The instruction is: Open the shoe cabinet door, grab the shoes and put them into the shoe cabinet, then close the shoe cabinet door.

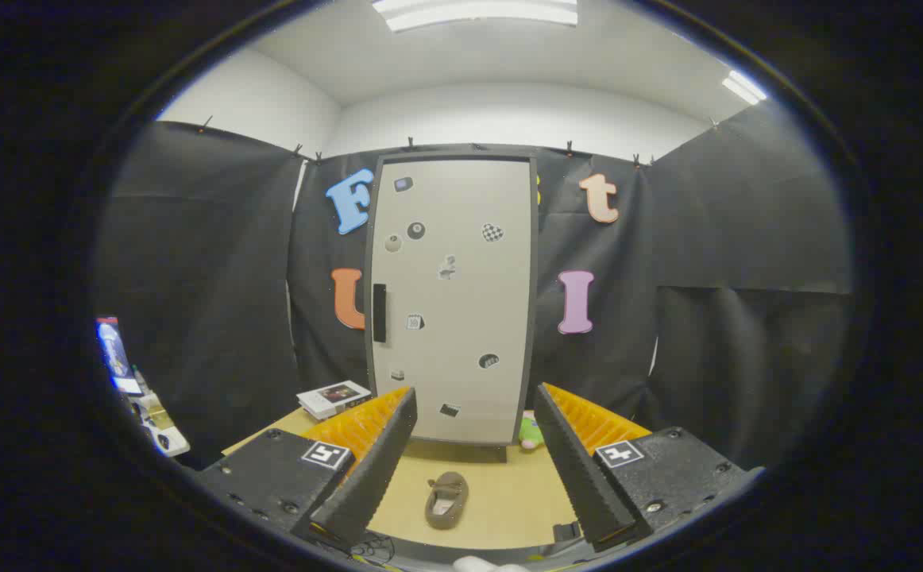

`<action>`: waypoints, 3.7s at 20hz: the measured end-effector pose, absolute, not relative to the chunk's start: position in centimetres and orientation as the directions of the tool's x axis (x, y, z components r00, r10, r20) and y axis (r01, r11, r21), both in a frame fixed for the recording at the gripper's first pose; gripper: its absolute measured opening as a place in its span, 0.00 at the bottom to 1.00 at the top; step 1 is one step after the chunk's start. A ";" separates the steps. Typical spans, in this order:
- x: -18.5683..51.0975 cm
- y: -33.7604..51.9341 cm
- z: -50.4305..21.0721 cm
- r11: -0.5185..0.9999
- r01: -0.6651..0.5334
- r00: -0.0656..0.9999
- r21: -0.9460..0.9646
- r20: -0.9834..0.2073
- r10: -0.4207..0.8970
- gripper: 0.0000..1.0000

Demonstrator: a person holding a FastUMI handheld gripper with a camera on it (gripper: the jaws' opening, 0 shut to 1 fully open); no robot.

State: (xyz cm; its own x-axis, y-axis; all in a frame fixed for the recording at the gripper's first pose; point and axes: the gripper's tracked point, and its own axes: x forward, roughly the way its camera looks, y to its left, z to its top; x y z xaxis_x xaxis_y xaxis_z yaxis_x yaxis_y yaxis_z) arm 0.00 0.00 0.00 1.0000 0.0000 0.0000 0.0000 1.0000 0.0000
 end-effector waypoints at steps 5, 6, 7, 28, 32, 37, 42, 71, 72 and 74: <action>-0.4 0.5 0.7 1.000 0.002 1.000 0.002 0.025 -0.002 0.98; -0.4 0.6 0.8 1.000 0.002 1.000 -0.006 0.024 -0.001 0.98; -0.6 0.8 0.6 1.000 0.000 1.000 -0.015 0.023 0.001 0.98; 9.7 10.2 1.3 0.998 -0.066 0.998 -0.024 0.011 0.066 0.97; 16.5 14.7 1.8 0.991 -0.137 0.991 0.002 0.003 0.137 0.98; 25.7 17.5 2.9 0.987 -0.159 0.987 0.029 -0.003 0.159 0.97; 33.9 19.1 3.3 0.986 -0.150 0.988 0.065 -0.025 0.152 0.97; 35.8 20.6 1.9 0.977 -0.207 0.975 0.049 -0.076 0.210 0.28; 35.1 20.4 1.8 0.976 -0.212 0.974 0.051 -0.072 0.215 0.28; 33.5 19.7 1.7 0.974 -0.222 0.972 0.052 -0.067 0.225 0.27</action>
State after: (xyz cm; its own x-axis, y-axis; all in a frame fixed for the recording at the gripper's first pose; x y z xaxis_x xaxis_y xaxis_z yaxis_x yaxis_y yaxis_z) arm 33.46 19.67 1.72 0.9721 0.2249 -0.0670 -0.2217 0.9737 0.0518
